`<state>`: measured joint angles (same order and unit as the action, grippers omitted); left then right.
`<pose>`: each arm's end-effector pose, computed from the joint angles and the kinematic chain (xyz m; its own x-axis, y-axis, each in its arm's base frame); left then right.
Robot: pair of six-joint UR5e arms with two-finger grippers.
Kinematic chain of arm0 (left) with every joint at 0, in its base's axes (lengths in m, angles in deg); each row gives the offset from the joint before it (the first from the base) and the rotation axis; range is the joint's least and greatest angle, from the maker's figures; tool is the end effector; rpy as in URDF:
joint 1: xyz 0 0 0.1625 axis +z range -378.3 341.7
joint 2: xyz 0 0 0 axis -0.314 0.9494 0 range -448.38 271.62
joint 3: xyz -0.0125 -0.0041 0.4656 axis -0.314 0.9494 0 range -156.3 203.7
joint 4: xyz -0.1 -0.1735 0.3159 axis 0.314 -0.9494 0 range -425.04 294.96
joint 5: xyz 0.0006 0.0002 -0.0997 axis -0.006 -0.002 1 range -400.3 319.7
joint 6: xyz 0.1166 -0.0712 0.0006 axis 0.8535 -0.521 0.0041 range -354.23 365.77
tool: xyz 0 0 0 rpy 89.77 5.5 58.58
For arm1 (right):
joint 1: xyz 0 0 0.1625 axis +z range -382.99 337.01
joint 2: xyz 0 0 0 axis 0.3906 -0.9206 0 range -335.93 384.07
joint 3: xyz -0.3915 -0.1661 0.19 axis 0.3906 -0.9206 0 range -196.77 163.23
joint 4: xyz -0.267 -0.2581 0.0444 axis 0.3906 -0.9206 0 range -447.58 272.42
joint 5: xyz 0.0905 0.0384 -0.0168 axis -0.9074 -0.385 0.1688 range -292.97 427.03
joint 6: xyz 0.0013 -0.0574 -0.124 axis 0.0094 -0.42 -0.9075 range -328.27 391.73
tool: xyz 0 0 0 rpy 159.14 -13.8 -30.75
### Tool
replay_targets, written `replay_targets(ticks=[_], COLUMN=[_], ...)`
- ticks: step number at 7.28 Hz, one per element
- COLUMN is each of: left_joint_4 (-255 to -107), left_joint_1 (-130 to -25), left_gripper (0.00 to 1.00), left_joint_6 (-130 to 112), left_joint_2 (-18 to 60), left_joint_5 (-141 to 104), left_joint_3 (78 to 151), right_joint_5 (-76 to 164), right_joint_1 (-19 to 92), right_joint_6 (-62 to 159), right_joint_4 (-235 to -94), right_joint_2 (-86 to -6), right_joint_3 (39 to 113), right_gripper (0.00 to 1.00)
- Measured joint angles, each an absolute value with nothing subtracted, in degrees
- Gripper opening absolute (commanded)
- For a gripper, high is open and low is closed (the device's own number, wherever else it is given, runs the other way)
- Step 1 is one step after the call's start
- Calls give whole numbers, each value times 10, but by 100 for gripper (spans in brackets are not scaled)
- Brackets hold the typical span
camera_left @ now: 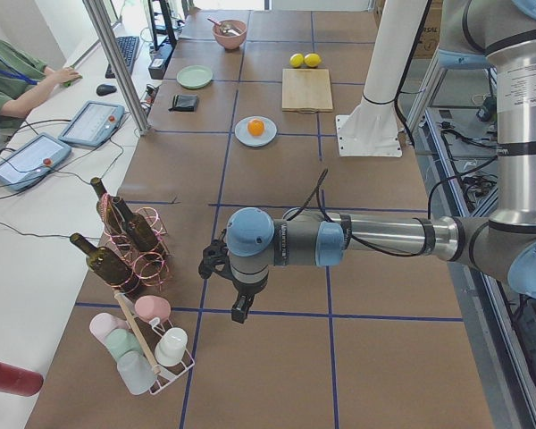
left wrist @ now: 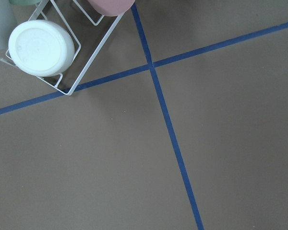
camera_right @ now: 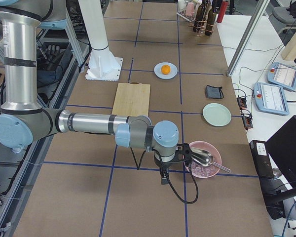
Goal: Pick orange to plate
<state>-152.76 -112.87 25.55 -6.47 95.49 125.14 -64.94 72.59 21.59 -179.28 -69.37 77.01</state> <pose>-0.0659 -0.3807 0.6966 0.6820 0.2974 -0.6681 -0.1605 0.9522 0.2600 0.0825 -0.4127 0.7293 0.7441 -0.0884 0.6622 0.0342 0.9949 0.0944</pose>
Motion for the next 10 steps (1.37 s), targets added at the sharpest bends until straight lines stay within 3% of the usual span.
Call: replay_targets(ticks=[10], left_joint_4=[-1528], left_joint_1=[-1128], left_gripper=[100], left_joint_6=[255], left_joint_2=[-63], left_joint_5=[957], left_joint_3=[1256], right_joint_5=[-648], right_joint_1=[710], right_joint_6=[218], right_joint_4=[-1792], right_joint_2=[-686], right_joint_3=[770], right_gripper=[100])
